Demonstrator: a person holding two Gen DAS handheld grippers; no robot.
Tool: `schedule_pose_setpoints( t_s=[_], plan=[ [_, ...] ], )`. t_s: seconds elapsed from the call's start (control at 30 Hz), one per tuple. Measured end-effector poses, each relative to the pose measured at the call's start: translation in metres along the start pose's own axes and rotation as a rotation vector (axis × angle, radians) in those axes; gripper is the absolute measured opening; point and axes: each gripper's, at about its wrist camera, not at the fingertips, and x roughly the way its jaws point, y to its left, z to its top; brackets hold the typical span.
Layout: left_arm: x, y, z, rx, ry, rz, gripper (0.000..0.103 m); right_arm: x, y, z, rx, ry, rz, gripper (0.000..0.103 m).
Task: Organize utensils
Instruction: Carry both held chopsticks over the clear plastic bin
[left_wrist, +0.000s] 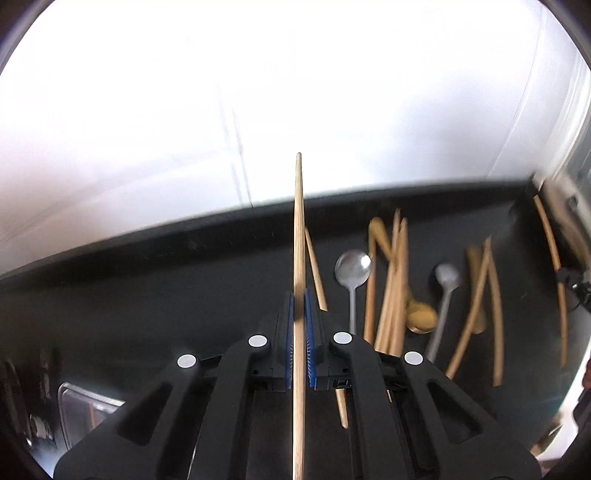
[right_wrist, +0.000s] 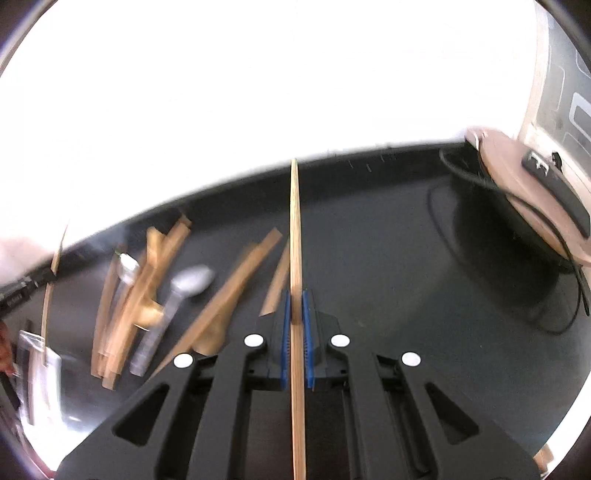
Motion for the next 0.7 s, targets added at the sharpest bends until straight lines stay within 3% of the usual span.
schedule_pose_setpoints(
  t_s=[0.13,0.2,0.3,0.4,0.53,0.7],
  plan=[
    [-0.059,0.008,-0.022,-0.058,-0.057,-0.019,0.005,-0.014,0.035,-0.014,-0.024,0.048,0.144,0.007],
    [-0.073,0.015,-0.045,-0.070,-0.054,0.000,0.005,-0.003,0.063,-0.039,-0.036,0.170,0.239,0.007],
    [-0.084,0.038,-0.071,-0.092,0.001,0.042,0.005,0.008,0.109,-0.070,-0.110,0.303,0.309,0.007],
    [-0.105,0.051,-0.097,-0.108,-0.003,0.070,0.005,-0.012,0.152,-0.062,-0.205,0.239,0.344,0.007],
    [-0.143,0.084,-0.113,-0.113,-0.048,0.108,0.005,-0.050,0.225,-0.041,-0.227,0.129,0.437,0.007],
    [-0.145,0.123,-0.147,-0.147,-0.042,0.106,0.005,-0.056,0.318,-0.088,-0.337,0.147,0.442,0.007]
  ],
)
